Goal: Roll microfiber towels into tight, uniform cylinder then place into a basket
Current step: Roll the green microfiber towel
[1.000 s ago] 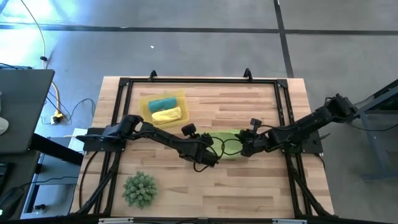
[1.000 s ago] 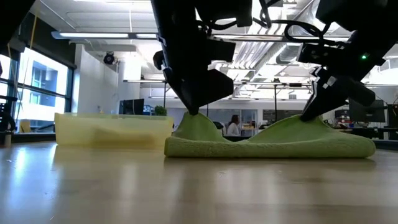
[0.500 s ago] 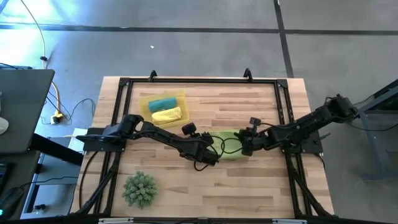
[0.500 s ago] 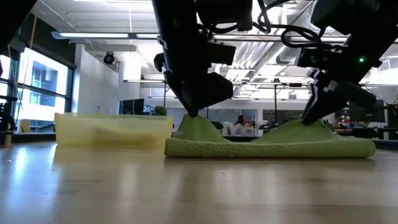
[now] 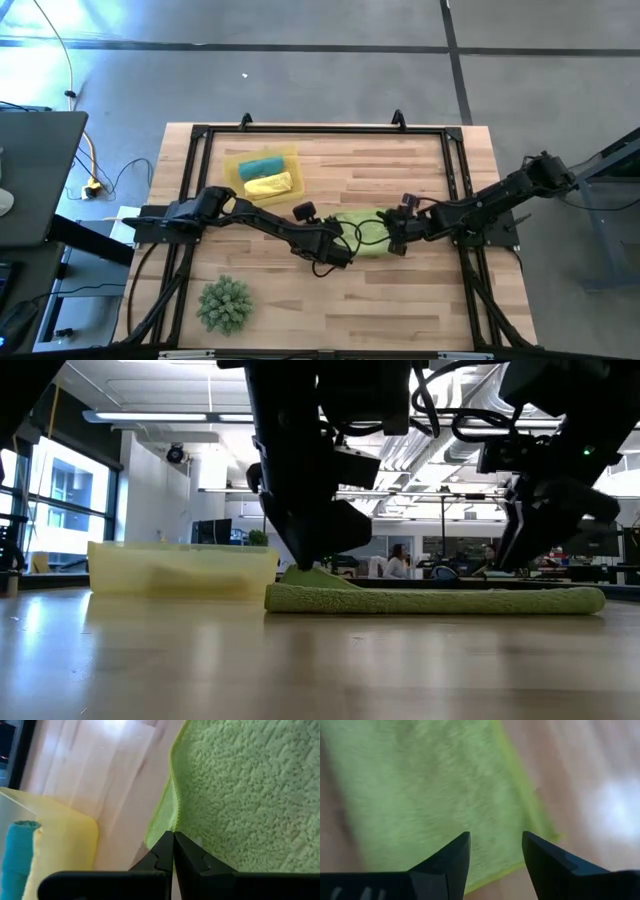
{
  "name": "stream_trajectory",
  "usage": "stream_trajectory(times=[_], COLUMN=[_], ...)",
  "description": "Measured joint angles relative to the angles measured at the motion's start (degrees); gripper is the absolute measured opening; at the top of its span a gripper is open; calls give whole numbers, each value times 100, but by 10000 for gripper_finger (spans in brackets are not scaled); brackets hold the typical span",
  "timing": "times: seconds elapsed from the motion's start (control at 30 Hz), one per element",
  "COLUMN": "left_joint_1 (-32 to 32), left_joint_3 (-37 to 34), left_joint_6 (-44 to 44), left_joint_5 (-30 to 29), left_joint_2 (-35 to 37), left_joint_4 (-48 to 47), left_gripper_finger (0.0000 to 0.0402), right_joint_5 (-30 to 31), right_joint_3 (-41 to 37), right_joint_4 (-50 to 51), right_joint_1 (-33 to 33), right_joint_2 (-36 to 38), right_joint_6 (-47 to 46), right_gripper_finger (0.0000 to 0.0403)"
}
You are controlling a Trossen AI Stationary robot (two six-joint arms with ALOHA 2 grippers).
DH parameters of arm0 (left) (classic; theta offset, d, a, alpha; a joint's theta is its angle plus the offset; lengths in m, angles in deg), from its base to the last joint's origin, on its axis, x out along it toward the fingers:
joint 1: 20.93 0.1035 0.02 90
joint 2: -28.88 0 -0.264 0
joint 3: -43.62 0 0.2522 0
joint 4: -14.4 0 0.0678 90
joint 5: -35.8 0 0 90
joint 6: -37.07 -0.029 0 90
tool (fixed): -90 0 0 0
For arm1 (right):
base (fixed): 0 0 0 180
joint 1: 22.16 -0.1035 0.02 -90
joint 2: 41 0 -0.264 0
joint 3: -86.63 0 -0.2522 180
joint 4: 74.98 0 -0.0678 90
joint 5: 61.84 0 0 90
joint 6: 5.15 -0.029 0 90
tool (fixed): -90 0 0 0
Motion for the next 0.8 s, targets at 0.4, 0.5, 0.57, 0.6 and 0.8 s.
stream_trajectory(times=[0.4,0.5,0.57,0.6,0.8], left_joint_1=[5,19,29,36,45], left_joint_3=[0,0,0,0,118], left_joint_6=[0,0,-44,-90,-139], left_joint_5=[241,212,173,156,358], left_joint_2=[0,0,0,0,2], left_joint_4=[-35,-92,-150,-204,-732], left_gripper_finger=[27,63,90,103,145], right_joint_5=[-242,-237,-239,-239,-355], right_joint_3=[0,0,0,0,-2], right_joint_4=[-313,-505,-553,-553,-546], right_joint_1=[-484,-614,-695,-738,-1009], right_joint_2=[0,0,0,0,0], right_joint_6=[-1002,-1092,-1224,-1297,-2032], right_gripper_finger=[165,165,165,165,165])
